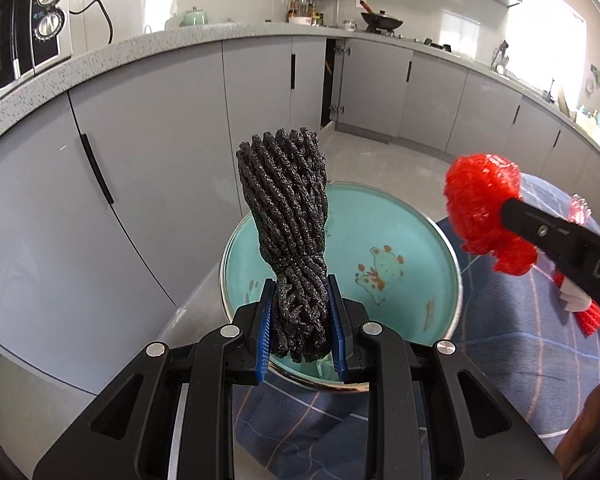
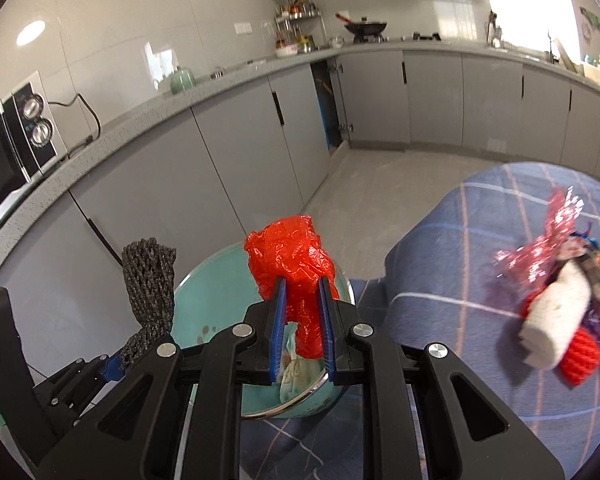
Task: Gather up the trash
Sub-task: 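Carry the red mesh bag and black net over the bin and release both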
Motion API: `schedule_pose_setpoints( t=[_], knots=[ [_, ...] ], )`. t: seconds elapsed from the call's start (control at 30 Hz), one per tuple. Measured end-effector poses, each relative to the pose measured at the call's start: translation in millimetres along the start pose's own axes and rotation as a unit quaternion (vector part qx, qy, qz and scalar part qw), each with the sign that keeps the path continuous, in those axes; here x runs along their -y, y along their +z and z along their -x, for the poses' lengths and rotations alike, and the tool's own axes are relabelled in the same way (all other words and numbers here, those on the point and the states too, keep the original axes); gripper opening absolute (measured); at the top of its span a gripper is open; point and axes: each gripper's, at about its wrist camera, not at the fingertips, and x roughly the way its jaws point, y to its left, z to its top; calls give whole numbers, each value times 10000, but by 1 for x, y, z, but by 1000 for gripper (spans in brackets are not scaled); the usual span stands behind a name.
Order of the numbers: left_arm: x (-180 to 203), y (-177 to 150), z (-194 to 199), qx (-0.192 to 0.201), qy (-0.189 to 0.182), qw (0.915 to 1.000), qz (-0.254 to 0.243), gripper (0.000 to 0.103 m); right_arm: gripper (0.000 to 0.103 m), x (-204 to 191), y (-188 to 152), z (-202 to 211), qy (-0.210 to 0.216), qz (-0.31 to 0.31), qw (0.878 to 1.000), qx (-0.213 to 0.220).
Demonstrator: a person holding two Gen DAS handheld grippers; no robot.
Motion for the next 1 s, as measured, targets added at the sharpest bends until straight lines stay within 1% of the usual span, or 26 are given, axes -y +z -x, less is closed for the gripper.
schedule_pose_setpoints(
  t=[0.53, 0.67, 0.73, 0.77, 0.8, 0.87, 0.9, 0.97, 1.0],
  knots=[
    [-2, -9, -44, -443, -35, 9989, -147, 25, 16, -3, -5, -64, -36, -69, 9985, -549],
    [-2, -11, -56, -569, -95, 9982, -159, 25, 20, -4, -5, -76, 63, -9, 9977, -669],
    [-1, -12, -60, -611, -82, 9979, -189, 26, 27, -3, -5, -80, 153, -9, 9972, -728],
    [-2, -13, -62, -624, -76, 9978, -198, 26, 34, -3, -4, -81, 183, -13, 9971, -733],
    [-2, -13, -63, -639, -66, 9977, -202, 26, 37, -3, -4, -83, 176, -1, 9972, -725],
    [-2, -13, -66, -657, -17, 9976, -201, 26, 41, -4, -3, -85, 185, 32, 9972, -720],
    [-2, -13, -66, -657, 8, 9976, -199, 28, 45, -4, -3, -86, 214, 29, 9971, -727],
    [-3, -14, -66, -662, 47, 9976, -193, 34, 46, -4, -3, -84, 207, 38, 9974, -695],
    [-3, -14, -65, -649, 45, 9977, -200, 35, 47, -4, -2, -82, 209, 40, 9975, -669]
  ],
)
